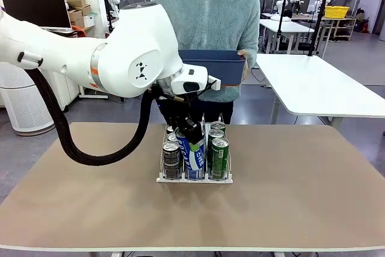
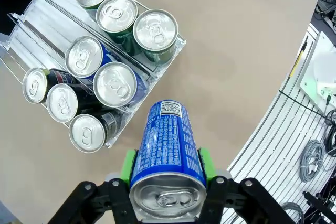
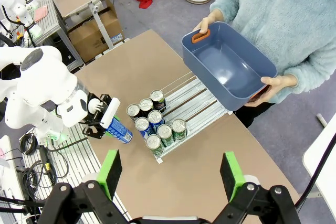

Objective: Fill the beverage cans into the dispenser.
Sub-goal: Place the picked Ionic drink in the line of the Automatic Can Dispenser with the same cans.

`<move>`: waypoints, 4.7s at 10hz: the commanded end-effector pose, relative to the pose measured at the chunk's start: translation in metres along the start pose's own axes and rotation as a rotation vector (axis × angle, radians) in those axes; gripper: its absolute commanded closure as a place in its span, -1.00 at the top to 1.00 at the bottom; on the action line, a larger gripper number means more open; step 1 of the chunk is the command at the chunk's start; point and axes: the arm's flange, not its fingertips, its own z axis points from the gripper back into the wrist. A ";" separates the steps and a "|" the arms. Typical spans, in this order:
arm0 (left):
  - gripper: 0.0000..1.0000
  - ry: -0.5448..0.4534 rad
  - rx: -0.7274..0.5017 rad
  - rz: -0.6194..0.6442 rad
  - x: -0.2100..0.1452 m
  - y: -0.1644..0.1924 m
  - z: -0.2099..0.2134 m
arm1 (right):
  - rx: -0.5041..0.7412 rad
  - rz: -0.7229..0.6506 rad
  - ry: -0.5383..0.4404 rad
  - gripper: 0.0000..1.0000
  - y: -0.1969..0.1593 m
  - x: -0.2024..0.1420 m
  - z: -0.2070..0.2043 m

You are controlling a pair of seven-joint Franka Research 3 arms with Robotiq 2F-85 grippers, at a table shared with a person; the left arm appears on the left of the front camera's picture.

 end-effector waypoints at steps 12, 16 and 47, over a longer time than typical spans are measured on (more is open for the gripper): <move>0.15 0.012 -0.035 0.041 0.014 0.035 -0.040 | 0.005 -0.001 0.006 1.00 0.000 0.000 0.001; 0.15 0.016 -0.018 0.032 0.026 0.061 -0.057 | 0.005 -0.001 0.006 1.00 0.000 0.000 0.001; 1.00 0.196 0.029 -0.056 0.060 0.062 -0.087 | 0.005 -0.001 0.006 1.00 0.000 0.000 0.001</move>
